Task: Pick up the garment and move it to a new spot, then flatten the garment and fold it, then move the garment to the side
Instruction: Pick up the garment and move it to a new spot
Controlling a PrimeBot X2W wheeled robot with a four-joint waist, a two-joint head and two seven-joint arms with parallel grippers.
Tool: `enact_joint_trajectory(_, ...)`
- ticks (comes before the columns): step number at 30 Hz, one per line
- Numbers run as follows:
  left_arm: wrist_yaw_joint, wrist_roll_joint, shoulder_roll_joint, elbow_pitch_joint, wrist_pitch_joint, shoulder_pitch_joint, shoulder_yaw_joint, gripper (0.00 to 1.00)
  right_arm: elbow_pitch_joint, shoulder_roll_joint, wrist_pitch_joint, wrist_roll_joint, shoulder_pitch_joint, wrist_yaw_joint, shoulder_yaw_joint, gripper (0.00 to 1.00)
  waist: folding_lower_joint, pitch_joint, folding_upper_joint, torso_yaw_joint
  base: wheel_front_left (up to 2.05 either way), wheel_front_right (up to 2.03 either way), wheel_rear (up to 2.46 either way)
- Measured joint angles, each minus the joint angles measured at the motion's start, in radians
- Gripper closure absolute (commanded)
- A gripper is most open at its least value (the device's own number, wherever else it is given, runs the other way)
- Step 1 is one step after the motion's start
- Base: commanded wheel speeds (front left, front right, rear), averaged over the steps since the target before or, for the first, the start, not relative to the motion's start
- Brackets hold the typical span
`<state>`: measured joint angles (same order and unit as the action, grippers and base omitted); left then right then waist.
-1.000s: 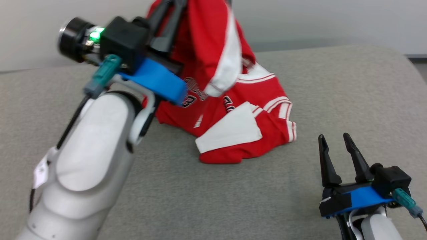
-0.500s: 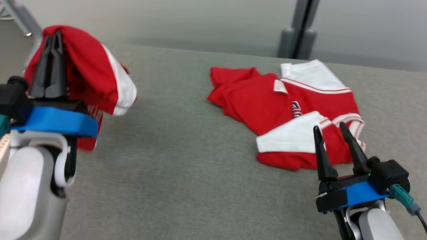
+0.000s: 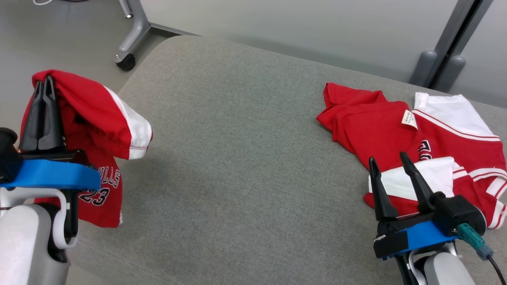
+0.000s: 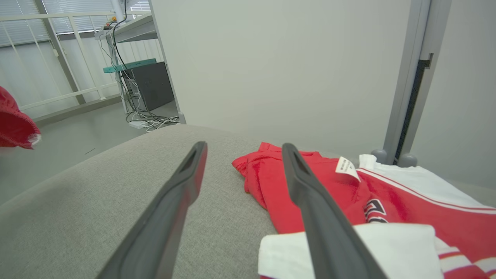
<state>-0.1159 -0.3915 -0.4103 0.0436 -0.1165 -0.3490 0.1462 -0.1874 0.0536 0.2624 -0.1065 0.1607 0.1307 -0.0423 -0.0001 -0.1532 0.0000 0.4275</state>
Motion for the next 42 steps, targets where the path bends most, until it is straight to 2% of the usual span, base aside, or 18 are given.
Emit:
enact_joint_trajectory(5, -0.002, -0.014, -0.009, 0.012, -0.01, 0.004, -0.011, 1.0, -0.002, 0.0, 0.0, 0.0, 0.0, 0.0, -0.013, 0.0, 0.0, -0.003, 0.0, 0.005, 0.0, 0.0, 0.0)
enact_joint_trajectory(11, 0.002, -0.024, -0.018, 0.053, -0.018, -0.029, -0.024, 1.0, 0.015, 0.007, 0.0, 0.0, 0.001, 0.0, -0.017, 0.0, 0.0001, -0.027, 0.0001, -0.039, 0.0, 0.0, 0.0)
enact_joint_trajectory(17, 0.024, -0.033, -0.042, 0.131, -0.027, -0.199, -0.043, 1.0, 0.069, 0.043, 0.0, 0.012, 0.024, 0.0, -0.015, 0.0, 0.0002, -0.1, 0.0, -0.106, 0.0, 0.0, 0.0)
enact_joint_trajectory(23, 0.05, -0.051, -0.108, 0.267, -0.053, -0.399, -0.101, 1.0, 0.154, 0.085, 0.0, 0.025, 0.05, 0.0, -0.001, 0.0, 0.0004, -0.207, 0.0002, -0.197, 0.0, 0.0, 0.0)
enact_joint_trajectory(29, 0.063, -0.046, -0.152, 0.398, -0.059, -0.525, -0.107, 1.0, 0.228, 0.123, 0.0, 0.031, 0.05, 0.0, 0.042, 0.0, 0.0005, -0.292, 0.0002, -0.263, 0.0, 0.0, 0.0)
enact_joint_trajectory(35, 0.082, -0.061, -0.139, 0.603, -0.075, -0.581, -0.102, 1.0, 0.303, 0.148, -0.012, 0.035, 0.032, 0.0, 0.085, 0.0, 0.0003, -0.355, 0.0002, -0.292, 0.0, 0.0, 0.0)
enact_joint_trajectory(42, 0.119, -0.106, -0.069, 0.892, -0.099, -0.563, -0.103, 1.0, 0.335, 0.159, -0.024, 0.034, 0.018, 0.0, 0.1, 0.0, 0.0002, -0.393, 0.0002, -0.305, 0.0, 0.0, 0.0)
